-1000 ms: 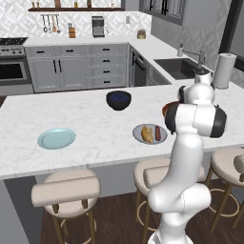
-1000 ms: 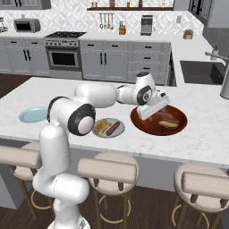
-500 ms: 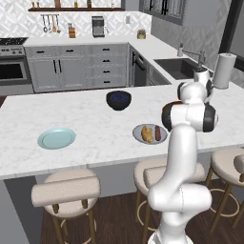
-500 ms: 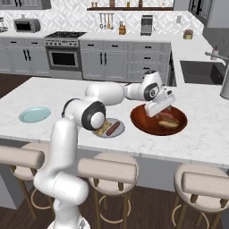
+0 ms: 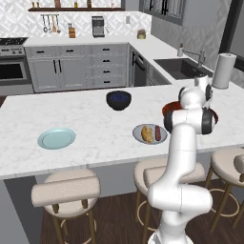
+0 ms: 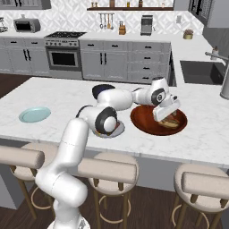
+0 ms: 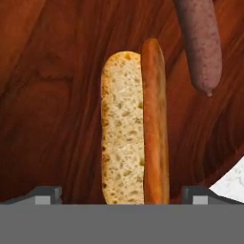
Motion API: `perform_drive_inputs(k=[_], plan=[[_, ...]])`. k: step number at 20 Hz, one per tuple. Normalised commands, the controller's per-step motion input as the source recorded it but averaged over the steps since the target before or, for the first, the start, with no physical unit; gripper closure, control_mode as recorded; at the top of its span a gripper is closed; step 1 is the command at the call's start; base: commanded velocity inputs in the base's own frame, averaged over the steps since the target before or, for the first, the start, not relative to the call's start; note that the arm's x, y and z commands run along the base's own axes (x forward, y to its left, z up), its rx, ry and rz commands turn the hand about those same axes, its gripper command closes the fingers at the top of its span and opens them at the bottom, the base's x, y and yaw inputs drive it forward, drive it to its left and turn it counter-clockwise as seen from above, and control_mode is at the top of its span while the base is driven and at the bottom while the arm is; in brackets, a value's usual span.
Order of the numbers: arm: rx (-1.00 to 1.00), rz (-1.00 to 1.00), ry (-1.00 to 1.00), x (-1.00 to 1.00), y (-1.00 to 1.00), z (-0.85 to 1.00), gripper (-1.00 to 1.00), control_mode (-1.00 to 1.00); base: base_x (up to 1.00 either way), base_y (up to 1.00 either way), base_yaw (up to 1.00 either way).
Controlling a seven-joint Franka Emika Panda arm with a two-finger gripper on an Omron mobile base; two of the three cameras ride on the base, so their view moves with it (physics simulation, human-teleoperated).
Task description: Place one bun and one sausage from the bowl on each plate.
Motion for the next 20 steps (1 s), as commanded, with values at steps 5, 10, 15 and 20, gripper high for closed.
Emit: perform_drive_inputs(k=[5, 10, 15, 20], plan=[[-0.12, 0.09, 0.01, 0.00, -0.04, -0.50, -1.00, -1.00, 0.00, 0.00, 0.00], [-0.04, 0.06, 0.00, 0.00, -0.14, -0.08, -1.00, -1.00, 0.00, 0.00, 0.00], [-0.02, 0.06, 0.07, 0.07, -0.03, -0.10, -1.00, -1.00, 0.00, 0.00, 0.00], [0.00, 0.03, 0.07, 0.10, 0.00, -0.04, -1.00, -1.00, 0.00, 0.00, 0.00]])
